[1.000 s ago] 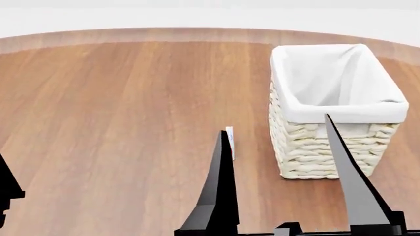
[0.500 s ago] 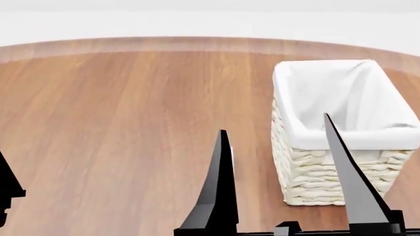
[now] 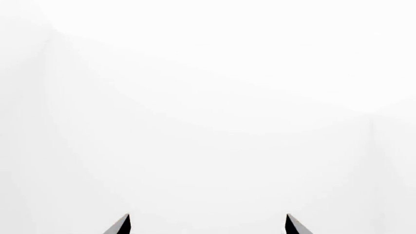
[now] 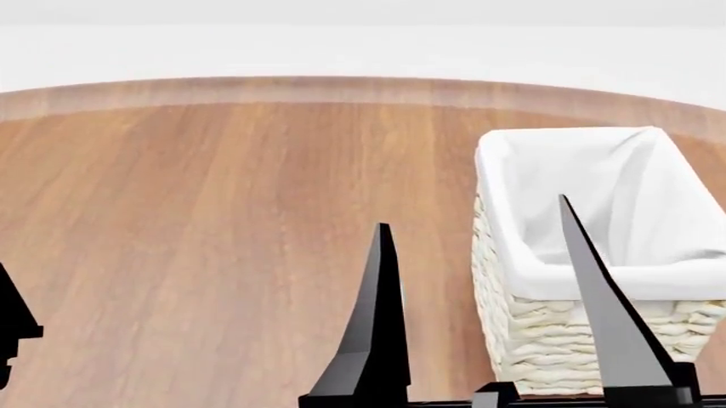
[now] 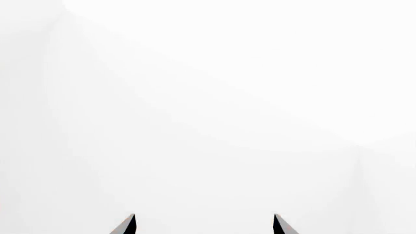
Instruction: Pick up the tomato sauce, and put it in the basket.
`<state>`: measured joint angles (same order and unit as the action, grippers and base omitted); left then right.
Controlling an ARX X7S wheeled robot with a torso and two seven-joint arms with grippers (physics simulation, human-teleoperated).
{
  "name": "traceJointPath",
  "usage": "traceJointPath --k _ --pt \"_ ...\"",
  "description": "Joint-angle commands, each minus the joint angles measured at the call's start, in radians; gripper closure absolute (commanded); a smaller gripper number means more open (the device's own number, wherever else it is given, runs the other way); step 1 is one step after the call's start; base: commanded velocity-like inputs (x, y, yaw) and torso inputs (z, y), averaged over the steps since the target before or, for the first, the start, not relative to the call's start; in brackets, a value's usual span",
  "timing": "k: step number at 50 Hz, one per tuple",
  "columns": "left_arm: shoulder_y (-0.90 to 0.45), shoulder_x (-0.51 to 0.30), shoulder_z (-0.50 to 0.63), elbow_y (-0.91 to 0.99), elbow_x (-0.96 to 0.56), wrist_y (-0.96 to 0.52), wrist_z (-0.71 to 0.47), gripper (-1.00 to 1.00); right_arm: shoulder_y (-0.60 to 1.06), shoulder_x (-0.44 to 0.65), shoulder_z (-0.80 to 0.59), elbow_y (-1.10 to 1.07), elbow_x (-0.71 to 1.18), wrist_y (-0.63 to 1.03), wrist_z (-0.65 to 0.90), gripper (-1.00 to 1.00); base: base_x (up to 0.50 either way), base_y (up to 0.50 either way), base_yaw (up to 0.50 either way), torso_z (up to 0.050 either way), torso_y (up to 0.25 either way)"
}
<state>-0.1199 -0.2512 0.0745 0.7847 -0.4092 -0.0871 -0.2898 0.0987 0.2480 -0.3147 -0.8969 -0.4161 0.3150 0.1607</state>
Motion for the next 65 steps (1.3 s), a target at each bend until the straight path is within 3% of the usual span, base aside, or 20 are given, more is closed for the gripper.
traceJointPath --k 1,34,65 --pt "-0.001 -0.006 0.003 -0.001 -0.004 0.003 -0.007 -1.0 -0.001 0.007 0.001 0.004 0.008 -0.015 0.01 -1.0 0.0 0.0 0.0 0.0 0.0" --pt "0.0 -0.019 0.023 -0.025 0.0 0.022 -0.013 -1.0 -0.103 0.025 0.03 0.296 0.157 -0.192 0.124 -1.0 0.0 0.0 0.0 0.0 0.0" --pt "0.003 -0.029 0.042 -0.038 -0.003 0.037 -0.019 -1.0 -0.341 0.038 0.078 0.25 0.269 -0.182 0.185 -1.0 0.0 0.0 0.0 0.0 0.0"
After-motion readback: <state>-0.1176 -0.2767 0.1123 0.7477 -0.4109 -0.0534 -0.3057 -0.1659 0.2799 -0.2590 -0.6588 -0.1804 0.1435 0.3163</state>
